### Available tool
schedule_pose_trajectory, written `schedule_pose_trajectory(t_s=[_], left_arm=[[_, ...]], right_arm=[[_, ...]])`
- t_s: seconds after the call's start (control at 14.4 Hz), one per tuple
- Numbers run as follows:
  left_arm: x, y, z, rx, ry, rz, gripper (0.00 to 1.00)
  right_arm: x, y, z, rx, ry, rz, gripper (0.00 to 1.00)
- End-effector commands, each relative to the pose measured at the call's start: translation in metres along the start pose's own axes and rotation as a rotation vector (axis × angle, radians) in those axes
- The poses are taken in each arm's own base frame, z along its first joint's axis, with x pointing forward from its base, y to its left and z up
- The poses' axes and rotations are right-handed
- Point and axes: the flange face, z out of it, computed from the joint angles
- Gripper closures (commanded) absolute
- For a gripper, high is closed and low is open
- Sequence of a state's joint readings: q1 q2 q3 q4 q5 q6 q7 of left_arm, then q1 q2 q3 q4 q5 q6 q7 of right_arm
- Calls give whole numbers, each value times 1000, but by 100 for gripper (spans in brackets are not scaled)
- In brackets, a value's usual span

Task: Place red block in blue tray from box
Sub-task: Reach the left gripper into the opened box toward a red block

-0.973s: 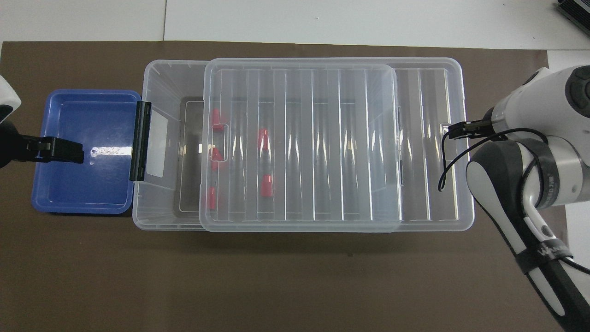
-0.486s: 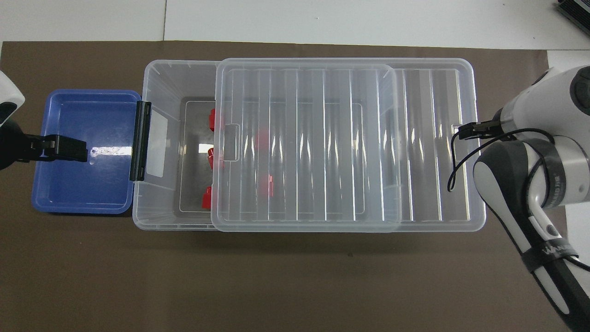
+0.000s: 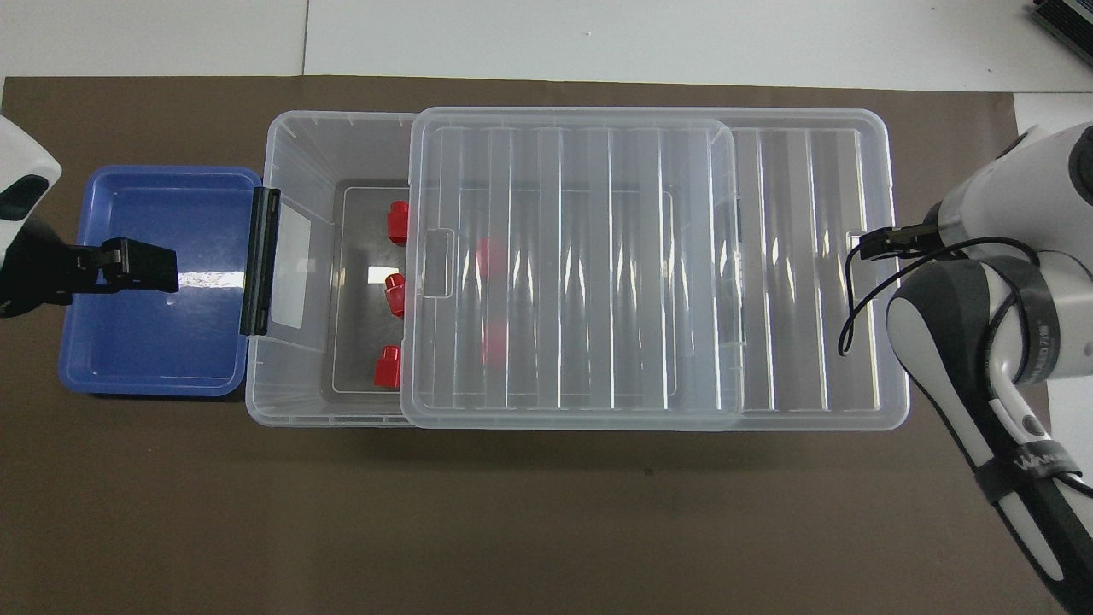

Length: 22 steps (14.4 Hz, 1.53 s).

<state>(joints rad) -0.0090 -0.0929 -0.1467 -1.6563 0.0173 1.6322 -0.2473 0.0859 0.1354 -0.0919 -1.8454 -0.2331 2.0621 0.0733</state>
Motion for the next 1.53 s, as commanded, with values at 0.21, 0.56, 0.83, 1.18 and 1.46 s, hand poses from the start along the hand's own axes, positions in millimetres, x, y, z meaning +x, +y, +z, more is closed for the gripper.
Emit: schedule_pose_trajectory(t_s=[0.21,0.56,0.83,1.18,1.46], left_arm=[[-4,19,-9,-53,38,-109,0],[-3,69,18,-106,107,-232,0],[0,100,65,-105,99,-242,0],[6,160,130,-25,126,-214,0],[15,158,169,-47,145,-207,0]], right_arm=[[-6,18,-3,-46,-14,-33,0],[-8,27,-1,-52,-24,-42,0],[-8,28,-5,-53,-21,-41,0],[-8,27,-43,-7,-5,12,0],[-23,30,-87,100,20,93,0]])
